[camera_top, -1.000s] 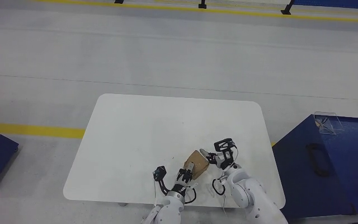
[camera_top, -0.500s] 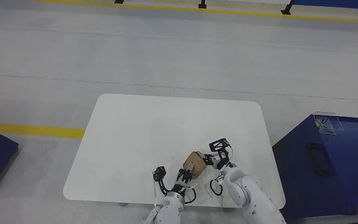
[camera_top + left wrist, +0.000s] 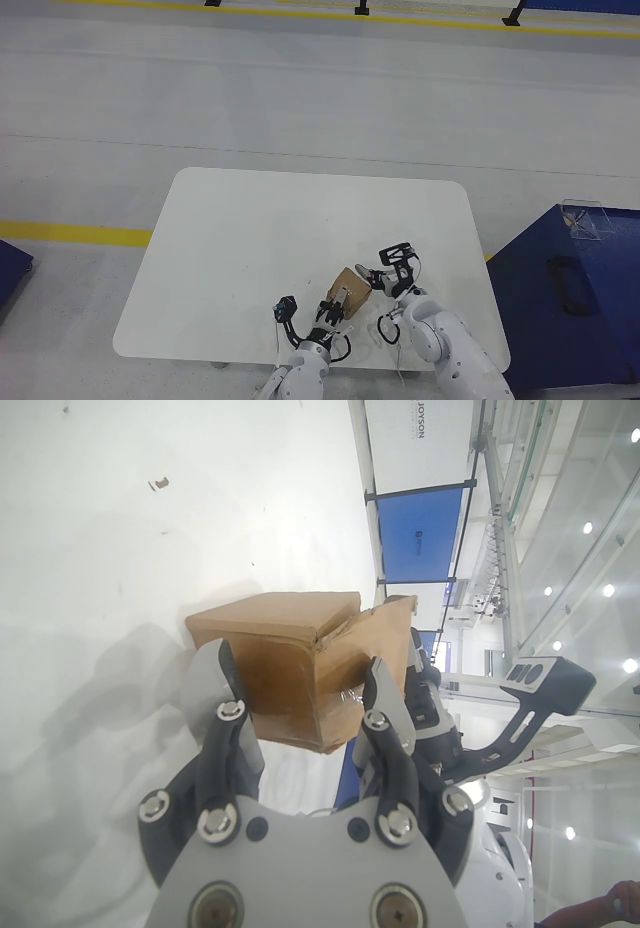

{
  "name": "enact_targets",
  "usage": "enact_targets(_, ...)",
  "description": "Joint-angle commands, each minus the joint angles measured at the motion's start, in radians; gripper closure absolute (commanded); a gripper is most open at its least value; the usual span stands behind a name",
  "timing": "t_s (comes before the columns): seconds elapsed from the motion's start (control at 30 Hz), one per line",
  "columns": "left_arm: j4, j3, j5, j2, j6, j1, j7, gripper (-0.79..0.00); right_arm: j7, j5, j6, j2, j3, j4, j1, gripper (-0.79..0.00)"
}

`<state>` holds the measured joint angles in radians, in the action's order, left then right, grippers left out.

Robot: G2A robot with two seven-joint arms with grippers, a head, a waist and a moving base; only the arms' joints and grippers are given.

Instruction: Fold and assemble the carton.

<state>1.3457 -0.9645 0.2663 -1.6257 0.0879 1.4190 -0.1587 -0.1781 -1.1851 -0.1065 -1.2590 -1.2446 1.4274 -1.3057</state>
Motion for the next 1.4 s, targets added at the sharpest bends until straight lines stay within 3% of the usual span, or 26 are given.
enact_targets(0.0,-0.001,0.001,0.002,0.000,0.000,-0.001,0.002,-0.453,-0.007,-0.004,-0.003,0.000,-0.001,0.001,0.000,-0.785)
enact_targets(0.13,-0.003,0.001,0.000,-0.001,0.005,-0.002,0.003,-0.425,-0.012,-0.012,-0.001,-0.002,0.010,-0.006,0.002,-0.785)
enact_targets(0.8,-0.044,0.015,0.001,-0.011,0.056,-0.028,-0.013,-0.471,0.000,0.000,0.002,-0.006,0.001,-0.022,0.011,-0.785)
enact_targets(1.23,-0.031,0.010,0.006,-0.012,0.051,-0.018,-0.021,-0.471,-0.004,0.009,-0.103,0.005,-0.024,0.044,-0.035,-0.785)
enact_targets(1.37,-0.031,0.008,0.005,-0.012,0.053,-0.019,-0.020,-0.483,-0.035,-0.023,-0.064,0.002,-0.007,0.025,-0.021,-0.785)
